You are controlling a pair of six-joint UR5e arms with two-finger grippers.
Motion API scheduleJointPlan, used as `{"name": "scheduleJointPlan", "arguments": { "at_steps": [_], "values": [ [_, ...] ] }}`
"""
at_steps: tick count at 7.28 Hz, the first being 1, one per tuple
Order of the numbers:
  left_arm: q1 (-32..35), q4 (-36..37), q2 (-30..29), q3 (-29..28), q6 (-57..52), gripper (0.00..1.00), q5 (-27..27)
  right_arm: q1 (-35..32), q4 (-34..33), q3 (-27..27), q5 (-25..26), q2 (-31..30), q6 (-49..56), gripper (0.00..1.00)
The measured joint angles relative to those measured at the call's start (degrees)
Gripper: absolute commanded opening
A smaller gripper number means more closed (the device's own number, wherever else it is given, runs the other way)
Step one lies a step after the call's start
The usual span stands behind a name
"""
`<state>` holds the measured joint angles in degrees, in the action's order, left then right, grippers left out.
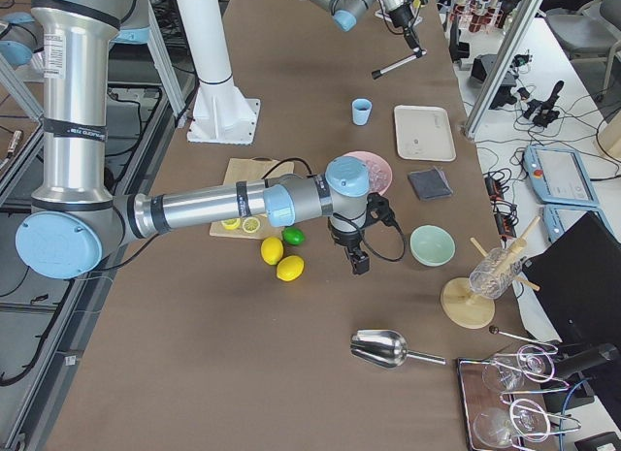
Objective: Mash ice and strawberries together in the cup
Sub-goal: 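Carry the muddler over the cup and lower its end inside, then press the muddler down onto the ice and strawberry in the cup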
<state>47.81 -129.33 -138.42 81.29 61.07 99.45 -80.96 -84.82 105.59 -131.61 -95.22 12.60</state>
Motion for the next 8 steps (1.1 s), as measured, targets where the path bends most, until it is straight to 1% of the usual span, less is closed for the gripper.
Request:
{"name": "scheduleJointPlan", "arguments": {
  "at_steps": [2, 3, 6, 8],
  "values": [
    [-4.80, -4.78, 2.91, 2.34, 0.90, 0.00, -8.72, 0.01, 0.00, 0.05, -0.48, -0.04, -0.03, 0.99],
    [-6.40, -6.25, 4.12, 2.66, 0.51, 0.00, -11.35, 0.01, 0.02, 0.14, -0.54, -0.04, -0.03, 0.99],
    [-9.17, -9.11, 6.72, 2.54, -0.35, 0.00, -13.49, 0.01, 0.03, 0.68, -0.50, 0.30, -0.03, 0.99],
    [-10.40, -10.11, 6.92, 2.36, -0.46, 0.00, -14.82, 0.01, 0.22, 0.73, -0.40, -0.10, -0.02, 0.99]
  ]
}}
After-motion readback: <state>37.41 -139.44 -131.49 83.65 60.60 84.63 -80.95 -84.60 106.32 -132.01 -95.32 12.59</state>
